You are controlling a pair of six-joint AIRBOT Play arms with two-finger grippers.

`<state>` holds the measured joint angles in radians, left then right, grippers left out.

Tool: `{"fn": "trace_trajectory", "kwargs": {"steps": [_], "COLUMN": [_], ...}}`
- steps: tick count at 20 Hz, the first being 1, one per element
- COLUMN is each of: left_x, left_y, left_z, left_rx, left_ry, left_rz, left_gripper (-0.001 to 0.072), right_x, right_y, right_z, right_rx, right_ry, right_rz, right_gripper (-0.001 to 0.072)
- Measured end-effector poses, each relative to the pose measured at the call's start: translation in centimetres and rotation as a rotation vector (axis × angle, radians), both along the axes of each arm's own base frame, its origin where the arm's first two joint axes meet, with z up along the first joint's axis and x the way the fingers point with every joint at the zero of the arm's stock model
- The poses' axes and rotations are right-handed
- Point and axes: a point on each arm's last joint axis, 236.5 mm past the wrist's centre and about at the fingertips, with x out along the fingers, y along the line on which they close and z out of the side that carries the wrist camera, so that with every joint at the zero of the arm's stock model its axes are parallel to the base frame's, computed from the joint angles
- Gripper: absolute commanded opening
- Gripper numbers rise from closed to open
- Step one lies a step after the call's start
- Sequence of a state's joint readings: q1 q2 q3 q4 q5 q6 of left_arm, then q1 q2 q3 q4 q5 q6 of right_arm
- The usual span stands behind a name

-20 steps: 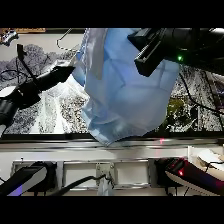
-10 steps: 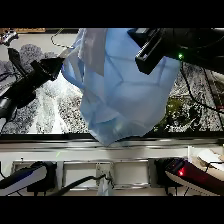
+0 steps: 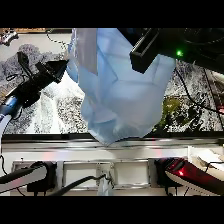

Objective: Fold the clothes and pants, and hang the long-sleeved shirts on hangers.

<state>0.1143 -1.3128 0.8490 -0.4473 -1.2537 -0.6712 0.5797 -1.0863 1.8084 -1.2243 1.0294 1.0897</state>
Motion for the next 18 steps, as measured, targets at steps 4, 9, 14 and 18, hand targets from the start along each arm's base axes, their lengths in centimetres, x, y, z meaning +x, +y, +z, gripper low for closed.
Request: {"fn": "trace_trajectory", "kwargs": {"steps": [4, 9, 14, 18], "left_x": [0.2, 0.4, -0.7, -2.0], "left_y": [0.1, 0.4, 0.6, 0.6], "left_z": [-0.3, 0.4, 4.1, 6.3], "left_rx": [-0.008, -0.04, -0.142, -0.201], "left_ry": [0.014, 0.013, -0.066, -0.122], "left_rz": [0.0, 0.004, -0.046, -0.103], "left_gripper": [0.001, 0.0011, 0.0011, 0.0011], "right_x": [-0.9, -1.9, -1.9, -1.6], "right_y": [0.7, 1.5, 1.9, 2.5], "right_z": [0.0, 0.4, 1.6, 2.2], "right_rx": [0.025, 0.068, 0.131, 0.178], "right_ry": [0.032, 0.067, 0.062, 0.068], "right_rz": [0.04, 0.082, 0.087, 0.097], "right_gripper": [0.002, 0.002, 0.0018, 0.0018]}}
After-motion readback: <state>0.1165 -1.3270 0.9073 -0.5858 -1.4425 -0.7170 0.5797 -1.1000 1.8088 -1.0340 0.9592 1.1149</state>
